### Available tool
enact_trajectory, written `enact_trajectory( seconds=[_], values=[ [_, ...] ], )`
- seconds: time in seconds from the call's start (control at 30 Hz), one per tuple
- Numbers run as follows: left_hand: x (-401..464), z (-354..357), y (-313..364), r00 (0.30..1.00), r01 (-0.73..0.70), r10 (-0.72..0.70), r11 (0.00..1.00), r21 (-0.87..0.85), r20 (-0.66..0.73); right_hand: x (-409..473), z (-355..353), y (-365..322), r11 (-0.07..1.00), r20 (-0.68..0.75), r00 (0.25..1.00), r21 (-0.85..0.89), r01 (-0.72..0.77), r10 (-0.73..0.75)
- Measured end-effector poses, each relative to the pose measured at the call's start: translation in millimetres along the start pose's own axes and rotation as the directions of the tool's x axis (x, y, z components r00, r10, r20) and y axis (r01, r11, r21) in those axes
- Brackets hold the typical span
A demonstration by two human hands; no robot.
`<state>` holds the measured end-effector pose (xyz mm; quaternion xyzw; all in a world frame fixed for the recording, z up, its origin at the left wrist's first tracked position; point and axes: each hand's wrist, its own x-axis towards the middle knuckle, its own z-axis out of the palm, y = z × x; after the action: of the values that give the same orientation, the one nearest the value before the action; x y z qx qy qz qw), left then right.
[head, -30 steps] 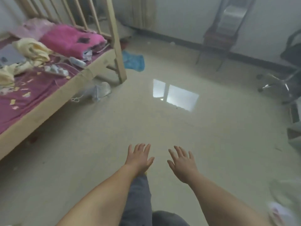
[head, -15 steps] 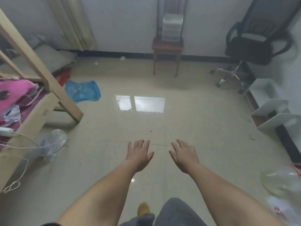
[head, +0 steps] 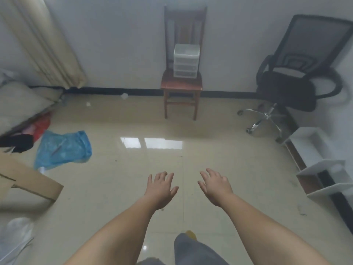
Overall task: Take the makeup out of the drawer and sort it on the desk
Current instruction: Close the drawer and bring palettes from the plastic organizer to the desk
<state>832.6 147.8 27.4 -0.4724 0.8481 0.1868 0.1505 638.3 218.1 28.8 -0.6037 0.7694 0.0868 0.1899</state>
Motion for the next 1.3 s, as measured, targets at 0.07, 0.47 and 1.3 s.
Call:
enact_trajectory(
  seconds=[0.07,0.47,1.3],
  values=[
    [48.4,-29.2,1.3,1.0,0.01,-0.011,0.999,-0.033,-0.025,51.4,-30.0,13.7,1.0,-0.009,1.0,-0.01,0.0,0.0],
    [339.5,-172.0,-93.9,0.997,0.073,-0.073,0.997,-0.014,-0.023,362.9,-143.8,28.1,0.999,0.018,1.0,-0.023,-0.023,0.023],
    [985.7,-445.4,-137.3,0.963,-0.068,0.07,0.998,0.017,-0.262,993.1,-322.7,127.2,0.897,0.132,0.985,0.414,-0.156,0.11]
  ],
)
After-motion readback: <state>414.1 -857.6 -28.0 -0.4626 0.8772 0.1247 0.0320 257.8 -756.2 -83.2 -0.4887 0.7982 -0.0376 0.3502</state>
